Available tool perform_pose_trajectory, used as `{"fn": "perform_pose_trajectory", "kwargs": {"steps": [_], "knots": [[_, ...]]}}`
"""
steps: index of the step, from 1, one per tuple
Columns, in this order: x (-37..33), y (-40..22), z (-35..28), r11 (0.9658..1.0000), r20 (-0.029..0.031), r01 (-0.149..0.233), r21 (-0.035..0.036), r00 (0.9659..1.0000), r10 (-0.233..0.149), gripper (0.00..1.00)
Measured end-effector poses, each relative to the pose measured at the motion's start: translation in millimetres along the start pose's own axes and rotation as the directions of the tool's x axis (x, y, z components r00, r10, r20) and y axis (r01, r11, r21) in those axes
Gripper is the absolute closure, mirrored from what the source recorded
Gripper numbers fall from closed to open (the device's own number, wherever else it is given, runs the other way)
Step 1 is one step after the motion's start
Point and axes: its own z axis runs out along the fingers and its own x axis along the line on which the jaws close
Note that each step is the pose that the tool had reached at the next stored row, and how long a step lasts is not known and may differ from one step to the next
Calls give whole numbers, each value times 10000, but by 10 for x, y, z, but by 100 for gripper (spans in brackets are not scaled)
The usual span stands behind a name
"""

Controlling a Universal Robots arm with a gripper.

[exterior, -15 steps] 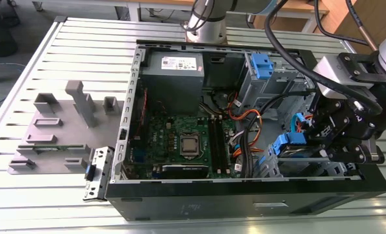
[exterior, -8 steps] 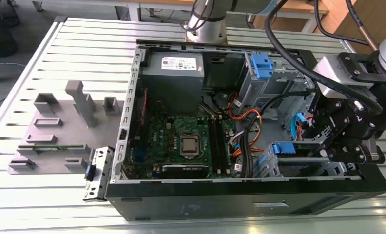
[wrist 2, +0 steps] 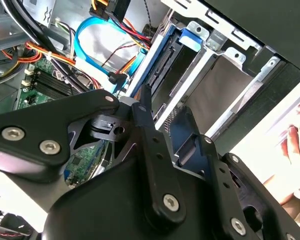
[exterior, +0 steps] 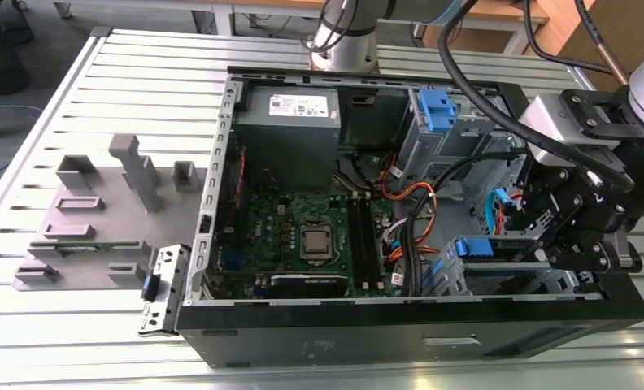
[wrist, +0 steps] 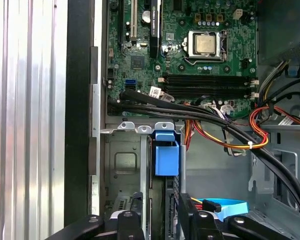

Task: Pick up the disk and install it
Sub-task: 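Insert the disk into the insertion slot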

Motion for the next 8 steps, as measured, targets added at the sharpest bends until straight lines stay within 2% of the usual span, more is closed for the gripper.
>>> {"fn": "perform_pose_trajectory", "kwargs": {"steps": [8], "knots": [[-20,1,2,10000,0,0,0,10000,0,58]]}}
